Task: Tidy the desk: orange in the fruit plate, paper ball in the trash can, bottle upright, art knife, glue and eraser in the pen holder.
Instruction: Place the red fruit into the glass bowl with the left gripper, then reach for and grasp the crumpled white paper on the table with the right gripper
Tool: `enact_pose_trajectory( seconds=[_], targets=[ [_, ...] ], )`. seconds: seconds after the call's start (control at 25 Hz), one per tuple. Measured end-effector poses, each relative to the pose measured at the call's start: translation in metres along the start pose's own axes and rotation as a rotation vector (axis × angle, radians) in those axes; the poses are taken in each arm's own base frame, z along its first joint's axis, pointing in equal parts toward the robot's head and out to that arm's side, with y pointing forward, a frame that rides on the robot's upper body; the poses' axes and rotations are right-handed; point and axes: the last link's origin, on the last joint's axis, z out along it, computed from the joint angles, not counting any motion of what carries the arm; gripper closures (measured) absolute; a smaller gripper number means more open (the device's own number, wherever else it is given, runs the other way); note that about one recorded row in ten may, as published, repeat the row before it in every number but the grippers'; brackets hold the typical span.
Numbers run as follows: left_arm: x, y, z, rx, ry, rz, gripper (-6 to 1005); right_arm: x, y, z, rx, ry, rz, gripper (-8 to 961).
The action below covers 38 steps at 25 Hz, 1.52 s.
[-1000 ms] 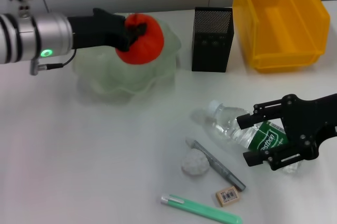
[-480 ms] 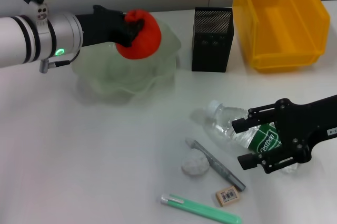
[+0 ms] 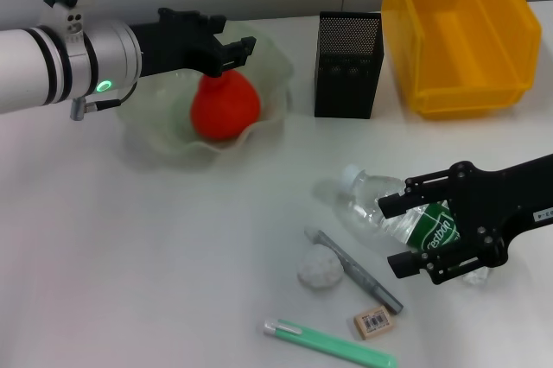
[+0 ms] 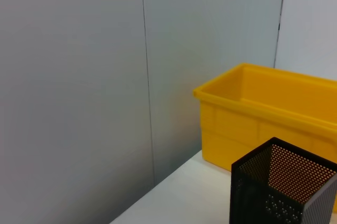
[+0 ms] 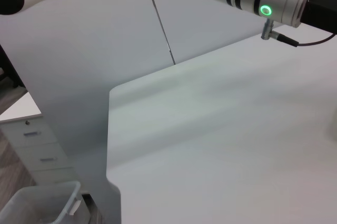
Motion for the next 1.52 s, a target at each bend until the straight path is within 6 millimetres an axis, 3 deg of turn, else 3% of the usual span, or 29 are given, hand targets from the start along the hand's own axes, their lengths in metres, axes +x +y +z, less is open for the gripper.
enact_pose_trajectory(
  seconds=[0.32, 0.48, 0.52, 0.8, 1.0, 1.2, 1.52],
  targets=[
    [-0.003, 0.0, -0.014, -0.032, 0.025, -0.015, 299, -0.002, -0.002, -0.004, 0.02, 0.002, 0.011, 176],
    [-0.007, 0.005, -0.035, -0.109, 0.067, -0.02, 170, -0.013, -0.008, -0.009, 0.077, 0.033, 0.056, 176],
    [-0.015, 0.009, -0.06, -0.197, 0.119, -0.033, 140, -0.016, -0.009, -0.01, 0.091, 0.044, 0.068, 176],
    [-0.047, 0.024, -0.114, -0.356, 0.201, -0.035, 139, -0.04, -0.016, -0.016, 0.178, 0.187, 0.169, 176],
    [-0.074, 0.039, -0.139, -0.453, 0.205, -0.003, 139, -0.055, -0.019, -0.007, 0.201, 0.302, 0.208, 177],
    [-0.09, 0.046, -0.153, -0.517, 0.214, -0.009, 140, -0.068, -0.022, 0.003, 0.223, 0.399, 0.233, 177],
    [-0.1, 0.049, -0.157, -0.532, 0.204, -0.019, 140, -0.089, -0.025, 0.02, 0.255, 0.528, 0.256, 177]
  ],
)
